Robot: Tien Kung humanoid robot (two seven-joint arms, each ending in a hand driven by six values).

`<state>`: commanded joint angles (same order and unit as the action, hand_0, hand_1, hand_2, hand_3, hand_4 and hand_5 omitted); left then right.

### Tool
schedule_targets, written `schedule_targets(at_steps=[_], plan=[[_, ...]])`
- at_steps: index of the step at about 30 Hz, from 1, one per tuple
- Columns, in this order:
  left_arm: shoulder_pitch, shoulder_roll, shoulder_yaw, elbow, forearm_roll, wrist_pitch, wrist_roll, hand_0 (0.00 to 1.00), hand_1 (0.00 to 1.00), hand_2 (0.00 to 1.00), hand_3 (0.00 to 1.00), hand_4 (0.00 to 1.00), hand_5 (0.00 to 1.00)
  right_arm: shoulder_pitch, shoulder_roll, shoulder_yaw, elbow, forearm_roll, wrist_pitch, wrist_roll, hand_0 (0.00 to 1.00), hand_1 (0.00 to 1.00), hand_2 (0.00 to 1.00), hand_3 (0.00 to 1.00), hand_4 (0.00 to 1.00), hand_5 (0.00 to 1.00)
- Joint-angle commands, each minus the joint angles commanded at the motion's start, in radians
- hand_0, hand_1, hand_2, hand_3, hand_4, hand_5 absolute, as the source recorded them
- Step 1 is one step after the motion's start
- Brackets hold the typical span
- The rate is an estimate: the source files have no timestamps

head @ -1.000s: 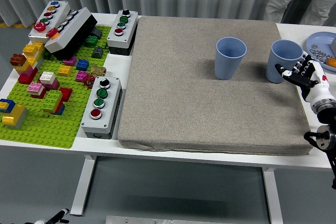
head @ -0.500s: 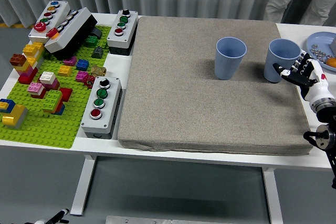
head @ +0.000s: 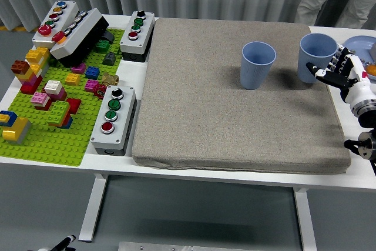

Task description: Pick cup pour cup place

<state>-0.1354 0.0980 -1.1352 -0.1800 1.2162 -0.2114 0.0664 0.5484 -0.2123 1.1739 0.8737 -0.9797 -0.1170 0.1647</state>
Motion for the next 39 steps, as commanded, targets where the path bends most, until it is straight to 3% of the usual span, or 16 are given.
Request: schedule_targets(at_steps=[39], plan=[[-0.001, 0.003, -0.011, 0.0, 0.007, 0.0, 0.002, 0.831, 0.815, 0.883, 0.818, 0.626, 0.985, 0.047, -0.002, -0.047, 0.114, -0.258, -0.063, -0.051, 0.85, 0.712, 0.598, 0.664, 0.671, 0.071]])
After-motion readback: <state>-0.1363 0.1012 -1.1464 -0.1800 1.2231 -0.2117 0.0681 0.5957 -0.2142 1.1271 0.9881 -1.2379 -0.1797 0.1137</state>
